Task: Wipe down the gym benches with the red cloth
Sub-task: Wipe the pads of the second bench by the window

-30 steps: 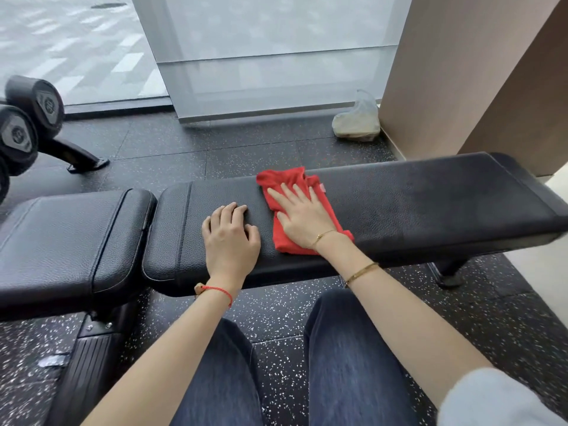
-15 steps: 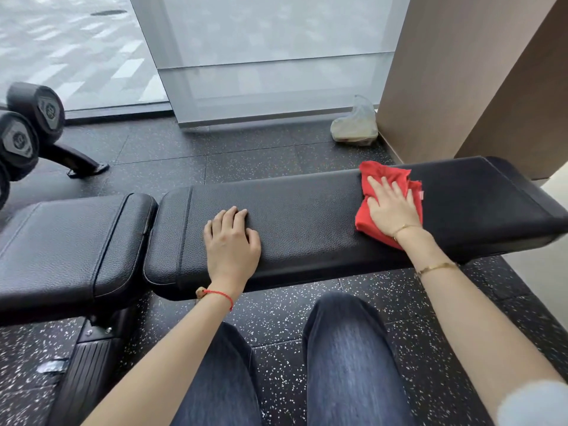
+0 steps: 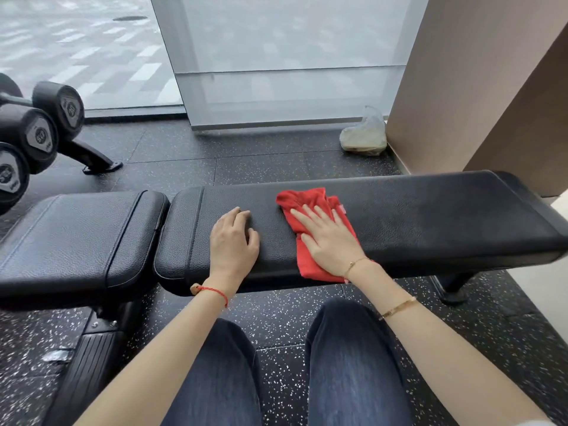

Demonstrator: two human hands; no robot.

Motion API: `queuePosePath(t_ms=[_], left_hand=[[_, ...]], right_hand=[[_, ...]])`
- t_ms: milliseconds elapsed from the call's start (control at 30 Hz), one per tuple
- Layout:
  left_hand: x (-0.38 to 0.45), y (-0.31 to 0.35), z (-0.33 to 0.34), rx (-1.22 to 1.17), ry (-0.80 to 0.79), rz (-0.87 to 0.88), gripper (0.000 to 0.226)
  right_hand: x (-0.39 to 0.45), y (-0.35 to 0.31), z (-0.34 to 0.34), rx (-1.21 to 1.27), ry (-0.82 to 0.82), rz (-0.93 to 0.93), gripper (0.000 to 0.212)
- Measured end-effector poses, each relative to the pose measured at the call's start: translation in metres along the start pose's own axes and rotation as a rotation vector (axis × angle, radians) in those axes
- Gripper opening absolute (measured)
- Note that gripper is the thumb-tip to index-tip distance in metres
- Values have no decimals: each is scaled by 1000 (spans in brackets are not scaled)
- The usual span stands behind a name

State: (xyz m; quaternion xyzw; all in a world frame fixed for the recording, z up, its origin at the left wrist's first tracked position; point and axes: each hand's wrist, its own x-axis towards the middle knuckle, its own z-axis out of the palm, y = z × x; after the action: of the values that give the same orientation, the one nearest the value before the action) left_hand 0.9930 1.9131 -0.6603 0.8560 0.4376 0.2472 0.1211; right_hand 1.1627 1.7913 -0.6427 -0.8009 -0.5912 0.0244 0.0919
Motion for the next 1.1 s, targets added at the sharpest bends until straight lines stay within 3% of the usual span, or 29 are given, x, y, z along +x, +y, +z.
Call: queuePosePath(t_ms=[300,533,733,1000,1100], left_hand=[[-4,-71,-36,151,53,-115,40],[-7,-70,-35,118,108,-154,43],[-7,-74,-33,107,128,-148,46],[-7,-72,-31,125,122,-151,48],[-6,-71,-31,124,123,-164,47]], right_hand=[[75,-22,4,-12,-47,204,55],[106,-121,22,8,-97,-93,56],[56,-103,26,50,-44,-238,56],[85,-16,4,-4,-33,226,55],[108,-32,6,-2,-63,218,56]])
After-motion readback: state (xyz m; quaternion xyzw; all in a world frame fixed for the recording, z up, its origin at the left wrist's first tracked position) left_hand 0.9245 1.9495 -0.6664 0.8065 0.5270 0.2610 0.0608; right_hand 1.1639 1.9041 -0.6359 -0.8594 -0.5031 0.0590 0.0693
